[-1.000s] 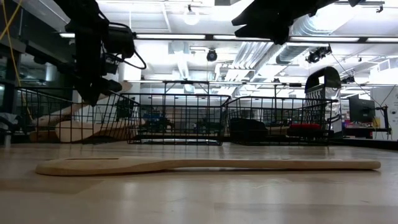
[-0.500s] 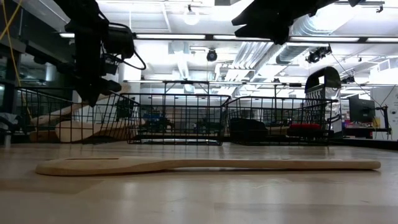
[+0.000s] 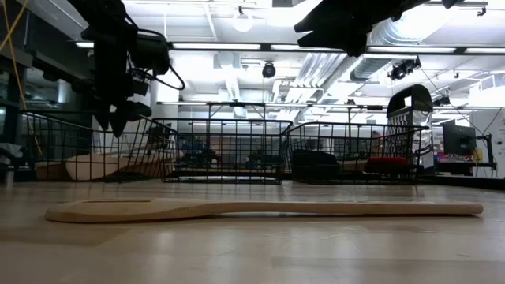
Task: Pick & Place Kitchen Items
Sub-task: Put the wooden slotted spoon into the left wire basket
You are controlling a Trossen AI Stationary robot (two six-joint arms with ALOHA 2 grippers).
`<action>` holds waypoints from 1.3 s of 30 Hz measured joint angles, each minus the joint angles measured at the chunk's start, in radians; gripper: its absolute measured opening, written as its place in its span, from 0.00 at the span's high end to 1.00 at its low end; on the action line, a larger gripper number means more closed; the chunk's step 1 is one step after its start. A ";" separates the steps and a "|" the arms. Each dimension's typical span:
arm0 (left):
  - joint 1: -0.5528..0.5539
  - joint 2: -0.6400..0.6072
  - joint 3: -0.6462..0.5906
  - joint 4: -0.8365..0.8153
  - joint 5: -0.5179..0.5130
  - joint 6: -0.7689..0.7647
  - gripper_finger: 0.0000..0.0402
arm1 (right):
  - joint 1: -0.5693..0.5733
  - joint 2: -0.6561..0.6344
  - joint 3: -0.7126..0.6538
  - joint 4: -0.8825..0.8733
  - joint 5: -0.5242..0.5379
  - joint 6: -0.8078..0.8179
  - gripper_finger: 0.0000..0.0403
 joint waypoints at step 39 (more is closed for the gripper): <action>-0.173 -0.412 0.109 0.239 0.285 0.261 0.48 | 0.003 0.000 0.000 -0.010 -0.002 0.034 0.53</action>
